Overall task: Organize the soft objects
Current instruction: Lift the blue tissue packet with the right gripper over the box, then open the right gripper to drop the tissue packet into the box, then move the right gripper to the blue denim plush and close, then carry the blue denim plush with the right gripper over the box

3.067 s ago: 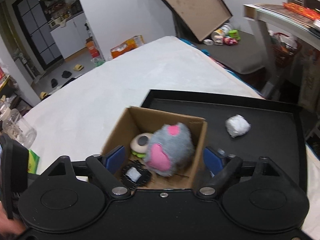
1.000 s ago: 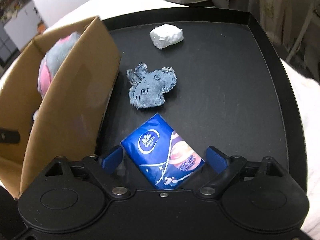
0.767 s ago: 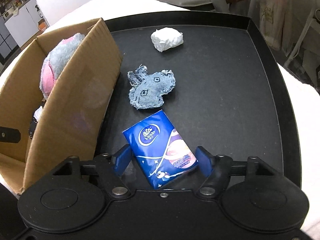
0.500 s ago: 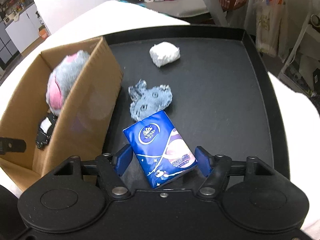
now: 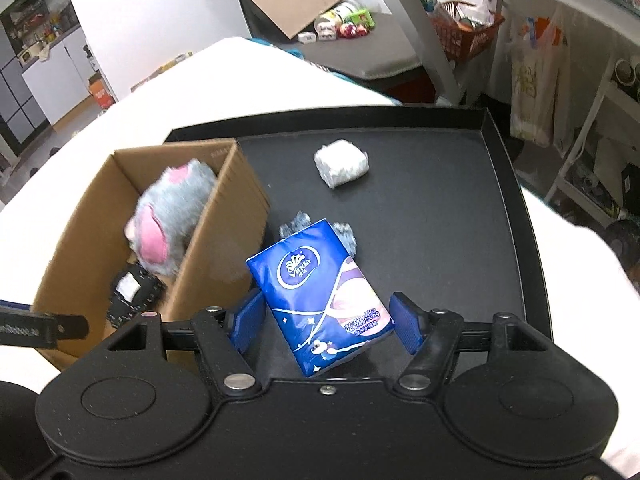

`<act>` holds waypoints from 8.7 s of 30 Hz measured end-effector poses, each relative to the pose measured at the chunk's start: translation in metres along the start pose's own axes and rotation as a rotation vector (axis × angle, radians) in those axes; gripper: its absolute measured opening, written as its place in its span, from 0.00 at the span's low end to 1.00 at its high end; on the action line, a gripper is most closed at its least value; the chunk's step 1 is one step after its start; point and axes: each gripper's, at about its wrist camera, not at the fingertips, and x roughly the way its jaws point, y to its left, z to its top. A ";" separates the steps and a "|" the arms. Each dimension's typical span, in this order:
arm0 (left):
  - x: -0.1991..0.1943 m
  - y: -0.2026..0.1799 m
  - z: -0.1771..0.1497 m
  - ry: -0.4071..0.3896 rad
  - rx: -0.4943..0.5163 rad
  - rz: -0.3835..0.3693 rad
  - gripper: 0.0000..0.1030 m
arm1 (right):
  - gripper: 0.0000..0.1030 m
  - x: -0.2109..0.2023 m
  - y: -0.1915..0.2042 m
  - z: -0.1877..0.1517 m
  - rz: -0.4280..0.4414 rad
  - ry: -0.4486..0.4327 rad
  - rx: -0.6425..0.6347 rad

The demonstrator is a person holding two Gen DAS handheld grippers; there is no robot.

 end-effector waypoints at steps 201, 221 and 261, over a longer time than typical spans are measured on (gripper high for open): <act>-0.010 0.010 0.005 -0.038 -0.030 -0.029 0.56 | 0.08 -0.032 -0.003 0.048 0.104 -0.089 -0.127; -0.005 0.028 -0.008 -0.057 -0.054 -0.120 0.55 | 0.08 -0.052 0.061 0.048 0.146 -0.098 -0.261; 0.023 0.053 -0.019 -0.017 -0.124 -0.246 0.17 | 0.09 -0.004 0.145 0.023 0.274 0.107 -0.288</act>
